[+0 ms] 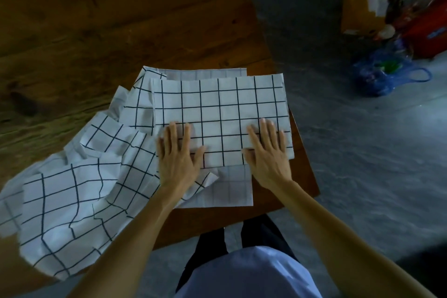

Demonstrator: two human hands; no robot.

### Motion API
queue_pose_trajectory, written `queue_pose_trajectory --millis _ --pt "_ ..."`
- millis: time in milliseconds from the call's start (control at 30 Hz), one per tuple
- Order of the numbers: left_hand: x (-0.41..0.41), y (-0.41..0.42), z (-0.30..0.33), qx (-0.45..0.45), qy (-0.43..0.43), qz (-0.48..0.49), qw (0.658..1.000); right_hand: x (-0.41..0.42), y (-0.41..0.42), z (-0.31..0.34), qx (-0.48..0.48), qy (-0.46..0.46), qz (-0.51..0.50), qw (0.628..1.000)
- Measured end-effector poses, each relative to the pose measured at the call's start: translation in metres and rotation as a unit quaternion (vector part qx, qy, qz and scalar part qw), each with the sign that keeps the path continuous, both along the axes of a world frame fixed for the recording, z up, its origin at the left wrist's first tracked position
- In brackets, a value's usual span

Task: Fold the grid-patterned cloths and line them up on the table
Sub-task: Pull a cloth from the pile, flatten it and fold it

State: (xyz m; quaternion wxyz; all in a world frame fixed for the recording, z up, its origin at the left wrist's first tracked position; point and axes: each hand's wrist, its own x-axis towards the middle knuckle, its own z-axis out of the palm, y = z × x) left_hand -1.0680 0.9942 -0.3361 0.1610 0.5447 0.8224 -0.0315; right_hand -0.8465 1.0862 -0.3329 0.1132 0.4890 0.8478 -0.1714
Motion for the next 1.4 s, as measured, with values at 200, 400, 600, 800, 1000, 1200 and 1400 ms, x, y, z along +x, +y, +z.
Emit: queue_pose_trajectory --millis 200,400,600,800,1000,1200,1400 --pt "0.014 0.01 0.01 0.018 0.004 -0.005 1.0 -0.005 -0.002 0.007 0.012 -0.003 -0.025 1.0" --pt "0.044 0.028 0.003 0.003 -0.048 -0.057 0.997 -0.06 -0.013 0.007 -0.031 0.065 0.053 0.996" --pt "0.0 -0.001 0.002 -0.009 -0.003 -0.045 0.999 0.0 -0.006 -0.001 0.014 0.017 -0.047 0.999" --pt "0.005 0.003 0.007 0.01 -0.019 -0.022 1.0 0.0 -0.008 0.006 0.019 0.008 -0.075 0.997" --pt "0.024 0.006 0.006 0.022 -0.064 -0.108 0.992 -0.038 -0.008 0.01 0.002 0.07 0.035 0.997" --pt "0.003 -0.004 0.0 -0.028 -0.026 -0.045 0.998 -0.001 -0.003 -0.001 0.0 0.017 0.025 1.0" --pt "0.005 -0.004 0.008 0.005 -0.04 -0.065 0.997 0.006 -0.003 0.003 -0.007 0.027 0.002 1.0"
